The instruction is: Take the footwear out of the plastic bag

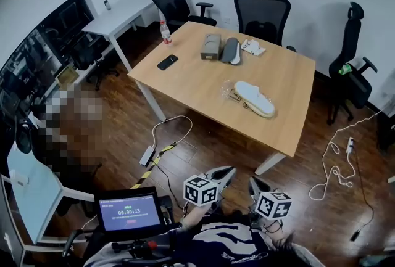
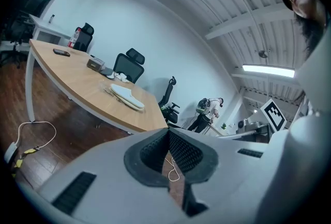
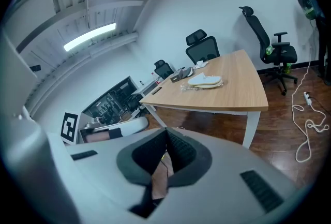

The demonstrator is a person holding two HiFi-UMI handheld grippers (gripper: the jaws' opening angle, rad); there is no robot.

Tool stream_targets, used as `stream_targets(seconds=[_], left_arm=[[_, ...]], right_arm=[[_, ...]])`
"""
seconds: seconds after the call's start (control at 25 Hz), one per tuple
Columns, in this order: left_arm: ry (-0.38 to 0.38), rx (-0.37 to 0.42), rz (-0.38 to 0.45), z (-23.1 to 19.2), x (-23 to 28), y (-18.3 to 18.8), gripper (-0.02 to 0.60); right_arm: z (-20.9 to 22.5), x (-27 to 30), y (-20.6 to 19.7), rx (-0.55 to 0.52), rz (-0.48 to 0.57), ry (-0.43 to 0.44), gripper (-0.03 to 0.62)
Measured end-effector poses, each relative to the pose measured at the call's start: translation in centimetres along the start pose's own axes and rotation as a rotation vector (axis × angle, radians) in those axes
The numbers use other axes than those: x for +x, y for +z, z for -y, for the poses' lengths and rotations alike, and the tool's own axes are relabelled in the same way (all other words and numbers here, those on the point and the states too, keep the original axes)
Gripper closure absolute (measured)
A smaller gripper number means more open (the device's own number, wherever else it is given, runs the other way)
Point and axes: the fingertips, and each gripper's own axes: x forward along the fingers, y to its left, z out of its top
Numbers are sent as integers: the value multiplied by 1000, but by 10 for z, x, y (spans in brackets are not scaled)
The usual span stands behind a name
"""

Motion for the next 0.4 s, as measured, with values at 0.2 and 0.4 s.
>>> stream_targets(seconds=[0.2, 0.4], left_arm=[[-10, 3, 9, 12, 10, 0, 578], [-4, 22, 4, 23, 11, -7, 578]], right_arm=[[12, -11, 1, 3, -3, -5, 605], [16, -20, 2, -7, -5, 7, 605]])
